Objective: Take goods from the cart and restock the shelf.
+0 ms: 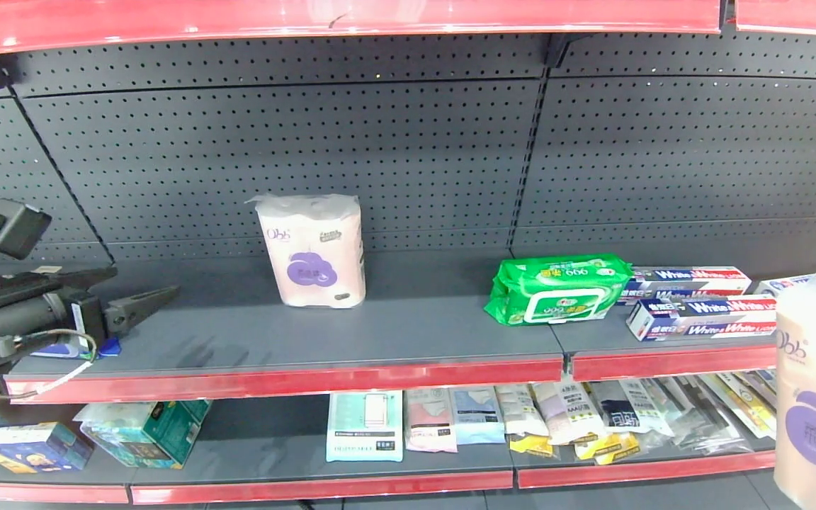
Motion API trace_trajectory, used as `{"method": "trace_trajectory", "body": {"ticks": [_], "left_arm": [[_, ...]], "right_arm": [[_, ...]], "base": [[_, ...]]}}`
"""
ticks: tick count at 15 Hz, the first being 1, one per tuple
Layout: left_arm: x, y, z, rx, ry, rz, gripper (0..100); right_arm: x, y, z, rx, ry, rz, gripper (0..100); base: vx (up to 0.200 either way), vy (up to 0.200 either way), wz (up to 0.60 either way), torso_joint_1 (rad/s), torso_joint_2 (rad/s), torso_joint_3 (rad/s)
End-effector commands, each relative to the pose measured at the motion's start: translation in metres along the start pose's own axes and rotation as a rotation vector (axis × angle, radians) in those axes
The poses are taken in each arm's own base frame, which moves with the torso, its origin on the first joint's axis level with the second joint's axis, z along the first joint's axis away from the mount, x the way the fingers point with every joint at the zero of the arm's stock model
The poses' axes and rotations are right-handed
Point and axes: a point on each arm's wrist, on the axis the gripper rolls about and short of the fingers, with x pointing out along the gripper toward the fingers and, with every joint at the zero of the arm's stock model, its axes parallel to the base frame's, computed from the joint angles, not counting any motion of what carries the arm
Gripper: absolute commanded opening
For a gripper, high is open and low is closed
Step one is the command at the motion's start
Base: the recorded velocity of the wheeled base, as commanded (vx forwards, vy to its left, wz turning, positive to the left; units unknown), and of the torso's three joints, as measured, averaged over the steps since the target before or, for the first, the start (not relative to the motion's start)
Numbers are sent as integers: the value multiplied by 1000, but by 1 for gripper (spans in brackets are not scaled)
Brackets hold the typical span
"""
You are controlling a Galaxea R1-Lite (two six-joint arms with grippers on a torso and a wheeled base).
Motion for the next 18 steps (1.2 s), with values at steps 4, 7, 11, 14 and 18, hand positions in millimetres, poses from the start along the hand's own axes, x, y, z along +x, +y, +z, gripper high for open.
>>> {"method": "trace_trajectory", "body": {"ticks": [4, 7, 11, 14, 18], "left_arm": [[65, 48, -15, 28, 40, -149, 100], [94, 64, -16, 62, -15, -326, 100], [129, 85, -15, 85, -53, -383, 100], [152, 91, -17, 94, -79, -459, 100], [194, 81, -17, 128, -113, -567, 100]], "right_arm": [[2, 0, -2, -2, 21, 3, 0], [5, 1, -2, -2, 33, 6, 0], [8, 1, -3, -3, 51, 8, 0], [12, 1, -1, -4, 60, 11, 0], [11, 0, 1, -32, 48, 3, 0]], "base": [[0, 0, 0, 0, 0, 0], [0, 0, 0, 0, 0, 0], [0, 0, 0, 0, 0, 0], [0, 0, 0, 0, 0, 0], [0, 0, 0, 0, 0, 0]]}}
